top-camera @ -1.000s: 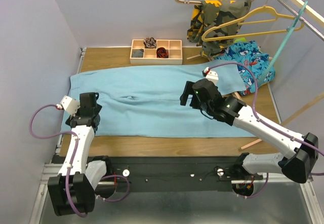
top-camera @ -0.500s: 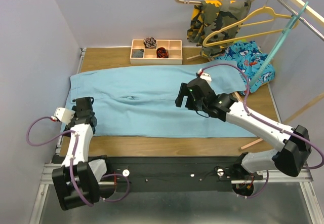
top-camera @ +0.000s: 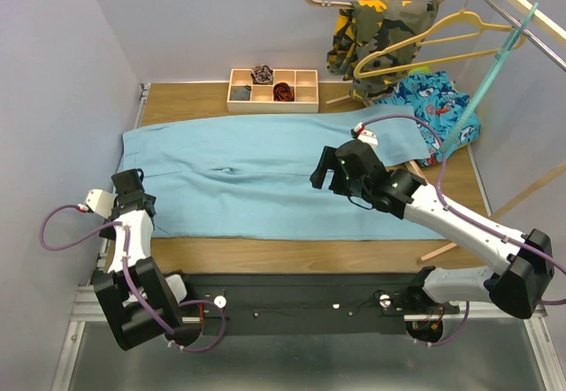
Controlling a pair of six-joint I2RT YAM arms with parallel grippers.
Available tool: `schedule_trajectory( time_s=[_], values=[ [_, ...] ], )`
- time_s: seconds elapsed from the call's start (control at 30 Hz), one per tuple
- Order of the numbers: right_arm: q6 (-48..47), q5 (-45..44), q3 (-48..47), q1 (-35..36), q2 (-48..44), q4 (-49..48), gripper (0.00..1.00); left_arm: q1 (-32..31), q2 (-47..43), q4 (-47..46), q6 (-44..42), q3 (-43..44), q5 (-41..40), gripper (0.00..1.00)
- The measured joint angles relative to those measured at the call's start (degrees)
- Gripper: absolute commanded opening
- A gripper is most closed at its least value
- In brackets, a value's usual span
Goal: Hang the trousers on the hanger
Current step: Fold the trousers at the center of the board.
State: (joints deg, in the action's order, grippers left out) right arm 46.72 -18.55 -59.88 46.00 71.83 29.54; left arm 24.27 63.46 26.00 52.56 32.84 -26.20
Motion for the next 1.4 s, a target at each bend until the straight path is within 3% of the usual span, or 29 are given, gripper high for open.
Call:
schedule_trajectory(
  time_s=[0.47, 0.7, 0.87, 0.93, 1.07, 1.1, 1.2, 1.23, 1.4],
  values=[
    [1.9, 0.1, 2.4, -3.6, -0.5, -0.5, 1.00, 2.4, 8.7, 0.0, 0.7, 0.5, 0.4, 0.94],
    [3.5, 0.5, 3.9, -5.7, -1.2, -0.6, 1.00, 2.4, 10.3, -2.1, 0.6, 0.4, 0.9, 0.70],
    [4.3, 1.1, 4.4, -6.8, -1.2, -0.7, 1.00, 2.4, 12.5, -2.4, 0.8, 1.8, 0.5, 0.63],
    [4.4, 1.2, 4.6, -7.2, -1.2, -0.8, 1.00, 2.4, 12.9, -2.6, 0.9, 2.1, 0.5, 0.56],
    [4.7, 1.5, 5.6, -8.7, -1.5, -1.0, 1.00, 2.4, 12.9, -3.1, 1.6, 2.1, 0.7, 0.28],
    [4.9, 1.9, 6.1, -9.4, -1.6, -1.2, 1.00, 2.4, 12.9, -3.4, 1.8, 2.1, 0.9, 0.16],
    [5.8, 3.0, 7.8, -12.1, -2.3, -1.2, 1.00, 2.4, 12.9, -3.9, 1.9, 2.1, 1.2, 0.12],
    [6.2, 3.3, 8.8, -13.5, -2.5, -1.3, 1.00, 2.4, 12.9, -4.0, 2.0, 2.1, 1.2, 0.02],
    [8.9, 4.4, 12.2, -18.3, -3.5, 0.1, 1.00, 2.4, 12.9, -4.1, 1.7, 2.1, 1.4, 0.01]
  ],
)
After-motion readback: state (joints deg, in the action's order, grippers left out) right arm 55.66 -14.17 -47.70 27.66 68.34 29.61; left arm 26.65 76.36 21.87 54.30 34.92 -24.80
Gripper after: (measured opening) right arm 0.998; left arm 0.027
